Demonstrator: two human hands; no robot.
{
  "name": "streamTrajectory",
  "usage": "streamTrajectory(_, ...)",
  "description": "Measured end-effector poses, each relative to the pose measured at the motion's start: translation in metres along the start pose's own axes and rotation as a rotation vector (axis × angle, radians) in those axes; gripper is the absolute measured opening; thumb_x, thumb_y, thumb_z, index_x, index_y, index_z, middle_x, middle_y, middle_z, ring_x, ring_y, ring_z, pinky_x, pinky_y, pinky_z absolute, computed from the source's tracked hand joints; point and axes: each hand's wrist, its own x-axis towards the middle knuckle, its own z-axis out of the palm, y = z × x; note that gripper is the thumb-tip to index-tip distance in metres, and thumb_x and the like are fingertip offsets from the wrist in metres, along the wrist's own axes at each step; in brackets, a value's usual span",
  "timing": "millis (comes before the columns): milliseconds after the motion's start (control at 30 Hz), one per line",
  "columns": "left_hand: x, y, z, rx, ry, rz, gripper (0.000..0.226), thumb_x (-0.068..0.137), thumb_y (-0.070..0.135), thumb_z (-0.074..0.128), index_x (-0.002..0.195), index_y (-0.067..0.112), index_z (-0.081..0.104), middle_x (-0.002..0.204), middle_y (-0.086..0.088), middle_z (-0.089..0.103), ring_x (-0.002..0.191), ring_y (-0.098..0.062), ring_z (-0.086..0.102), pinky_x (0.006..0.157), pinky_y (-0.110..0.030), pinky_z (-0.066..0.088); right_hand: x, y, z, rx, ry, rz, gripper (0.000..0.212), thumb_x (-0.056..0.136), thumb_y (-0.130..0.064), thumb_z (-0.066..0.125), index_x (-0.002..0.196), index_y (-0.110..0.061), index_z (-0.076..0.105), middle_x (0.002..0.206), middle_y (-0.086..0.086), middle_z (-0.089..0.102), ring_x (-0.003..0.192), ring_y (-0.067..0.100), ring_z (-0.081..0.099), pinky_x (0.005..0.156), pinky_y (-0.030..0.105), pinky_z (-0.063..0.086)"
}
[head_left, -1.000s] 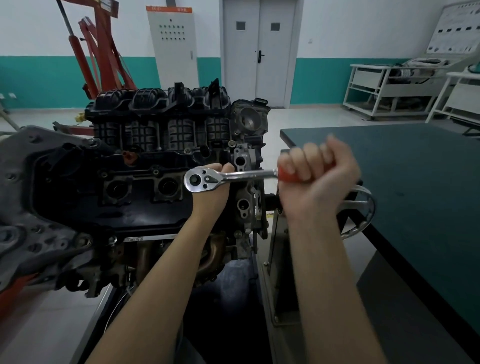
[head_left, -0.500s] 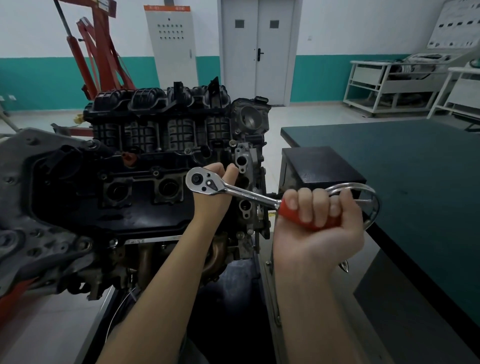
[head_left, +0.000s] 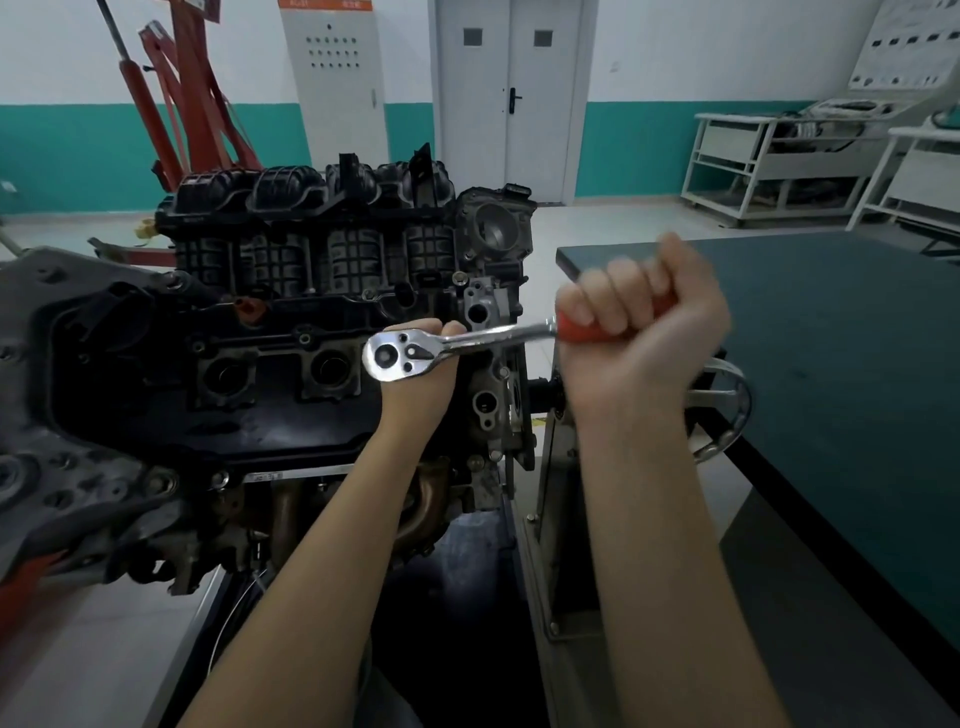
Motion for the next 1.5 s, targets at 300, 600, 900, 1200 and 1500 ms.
streamTrajectory(300, -0.001, 0.003, -0.001, 0.012, -0.026, 0.034, 0.044, 0.08, 0.005, 0.056, 0.048, -0.005, 0.029, 0.051, -0.001, 0.025, 0.044, -0.006, 0.02, 0.045, -0.023, 0.017, -0.019, 0.003, -0.017, 0.093, 0.025, -0.082, 0.039, 0.083, -0.015, 0.045, 0.046, -0.02, 0.033, 0.038, -0.007, 0.024, 0.034, 0.01, 0.022, 0.041, 0.017, 0.027)
streamTrajectory(600, 0.0, -0.001, 0.0, 0.007, -0.045, 0.016, 0.036, 0.075, 0.022, 0.056, 0.045, 0.019, 0.036, 0.045, 0.015, 0.033, 0.04, -0.003, 0.027, 0.044, -0.017, 0.023, 0.023, -0.008, 0.015, -0.082, -0.052, 0.08, 0.042, 0.092, -0.011, 0.041, 0.052, -0.017, 0.033, 0.038, -0.006, 0.025, 0.034, 0.009, 0.021, 0.039, 0.016, 0.026)
streamTrajectory(900, -0.004, 0.006, -0.002, 0.004, -0.045, 0.036, 0.047, 0.085, -0.006, 0.055, 0.046, -0.003, 0.03, 0.051, -0.003, 0.025, 0.043, -0.007, 0.019, 0.044, -0.023, 0.016, -0.039, 0.01, -0.026, 0.13, 0.027, -0.141, 0.041, 0.085, -0.014, 0.041, 0.045, -0.02, 0.034, 0.038, -0.007, 0.025, 0.035, 0.01, 0.023, 0.043, 0.019, 0.029)
streamTrajectory(1200, -0.003, -0.002, -0.002, 0.038, -0.044, -0.06, 0.041, 0.082, 0.015, 0.059, 0.049, 0.031, 0.041, 0.049, 0.018, 0.042, 0.047, 0.0, 0.037, 0.05, -0.013, 0.034, 0.035, -0.007, 0.026, -0.135, -0.077, 0.153, 0.038, 0.092, -0.01, 0.041, 0.056, -0.017, 0.031, 0.038, -0.007, 0.026, 0.033, 0.008, 0.022, 0.037, 0.016, 0.025)
streamTrajectory(1500, -0.004, 0.009, -0.002, -0.093, -0.033, 0.022, 0.041, 0.077, 0.008, 0.057, 0.048, 0.005, 0.029, 0.045, 0.008, 0.023, 0.042, -0.006, 0.019, 0.044, -0.02, 0.018, -0.055, 0.02, -0.027, 0.148, 0.074, -0.167, 0.046, 0.092, -0.015, 0.038, 0.047, -0.02, 0.036, 0.04, -0.006, 0.027, 0.037, 0.011, 0.026, 0.045, 0.022, 0.034)
